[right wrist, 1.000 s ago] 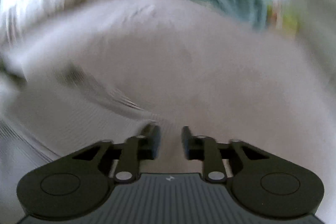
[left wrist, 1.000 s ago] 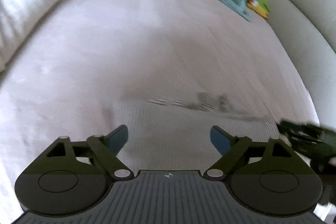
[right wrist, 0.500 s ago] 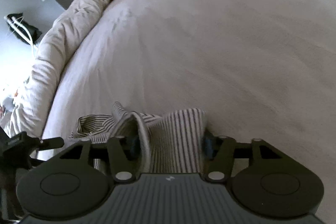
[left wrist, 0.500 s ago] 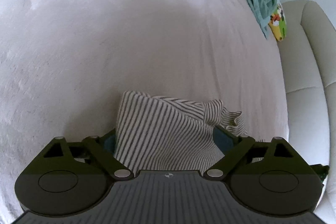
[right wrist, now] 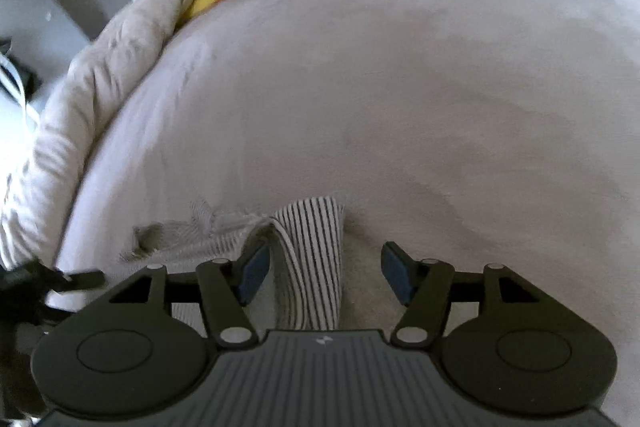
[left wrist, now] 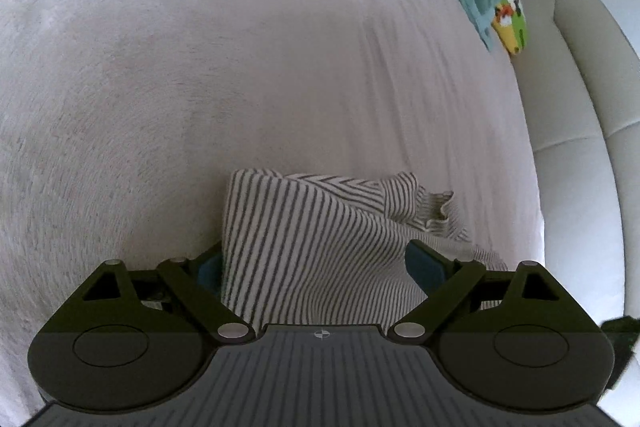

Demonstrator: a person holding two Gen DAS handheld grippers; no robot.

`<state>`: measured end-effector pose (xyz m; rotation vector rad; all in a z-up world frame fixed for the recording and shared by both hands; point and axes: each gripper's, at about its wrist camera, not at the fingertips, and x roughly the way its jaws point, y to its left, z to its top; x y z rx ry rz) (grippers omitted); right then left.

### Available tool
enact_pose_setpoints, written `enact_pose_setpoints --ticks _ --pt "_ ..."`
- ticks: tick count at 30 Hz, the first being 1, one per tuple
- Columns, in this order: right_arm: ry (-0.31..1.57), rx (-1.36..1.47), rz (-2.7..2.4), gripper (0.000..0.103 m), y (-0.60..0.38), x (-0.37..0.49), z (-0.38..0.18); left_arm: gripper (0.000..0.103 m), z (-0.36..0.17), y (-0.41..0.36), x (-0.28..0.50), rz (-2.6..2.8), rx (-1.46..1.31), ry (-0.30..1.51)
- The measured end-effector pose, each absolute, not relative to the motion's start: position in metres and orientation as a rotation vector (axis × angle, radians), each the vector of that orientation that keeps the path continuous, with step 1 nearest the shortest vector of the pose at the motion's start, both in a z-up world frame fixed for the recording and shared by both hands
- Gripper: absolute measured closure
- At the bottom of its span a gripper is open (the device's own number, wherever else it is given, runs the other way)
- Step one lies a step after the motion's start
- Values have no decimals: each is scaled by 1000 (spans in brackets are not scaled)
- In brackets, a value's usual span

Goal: Fold clothes

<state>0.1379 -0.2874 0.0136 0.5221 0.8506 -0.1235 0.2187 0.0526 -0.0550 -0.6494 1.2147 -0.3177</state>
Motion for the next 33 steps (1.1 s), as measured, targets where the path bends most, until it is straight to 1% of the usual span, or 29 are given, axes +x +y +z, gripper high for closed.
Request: enact_pose_setpoints --ticks 2,4,5,8,10,12,14,15,16,18,19,21,22,23,24,26,27,28,29,30,31,32,33 --pt "830 488 -150 42 -284 130 30 9 -56 54 221 -333 -647 1226" --pt "827 463 -150 56 -278 129 43 9 -57 56 221 -344 -653 1225" --pt "830 455 -143 58 -275 130 48 9 -58 57 221 -349 -656 1225" --pt "865 372 -62 59 -260 148 56 9 -59 60 220 -351 -665 1225" --pt "918 268 -11 59 -247 169 50 9 -58 61 220 -349 -669 1230" --pt "972 126 -25 59 -237 185 34 9 -56 57 222 -343 -675 1233" --pt "1020 77 -54 55 -240 196 12 9 -54 53 223 -328 -686 1233" --pt "1032 142 -43 50 -249 200 3 9 -54 53 222 -315 -696 1233" --pt "1040 221 -28 48 -259 203 -5 9 -53 53 221 -302 -705 1232" --pt "1047 329 5 48 -272 208 -16 9 -54 53 217 -275 -712 1221" --pt "1046 349 22 51 -274 209 -17 9 -54 51 217 -274 -693 1219" --pt "1043 389 56 63 -279 210 -20 10 -50 41 219 -296 -614 1216" --pt "1041 409 73 64 -281 211 -21 13 -47 37 219 -315 -571 1216" --pt "1040 429 90 64 -284 212 -22 22 -45 35 218 -334 -544 1219" --pt "1038 449 108 64 -286 213 -23 28 -42 35 217 -350 -532 1219" --pt "1039 483 132 62 -289 219 -27 31 -43 41 218 -332 -550 1225" --pt "1043 495 138 57 -290 224 -30 31 -46 44 221 -310 -574 1230" --pt "1045 509 146 51 -290 229 -32 30 -48 46 222 -291 -602 1229" --pt "1044 521 164 50 -289 230 -31 24 -50 46 223 -284 -625 1224" --pt "1043 532 184 50 -289 229 -30 23 -49 44 224 -289 -631 1215" --pt "1041 543 204 58 -289 229 -28 24 -45 42 223 -319 -634 1202" --pt "1040 554 224 62 -288 229 -26 27 -39 42 219 -379 -646 1181" --pt "1032 550 257 62 -289 225 -21 27 -33 43 213 -449 -662 1154"
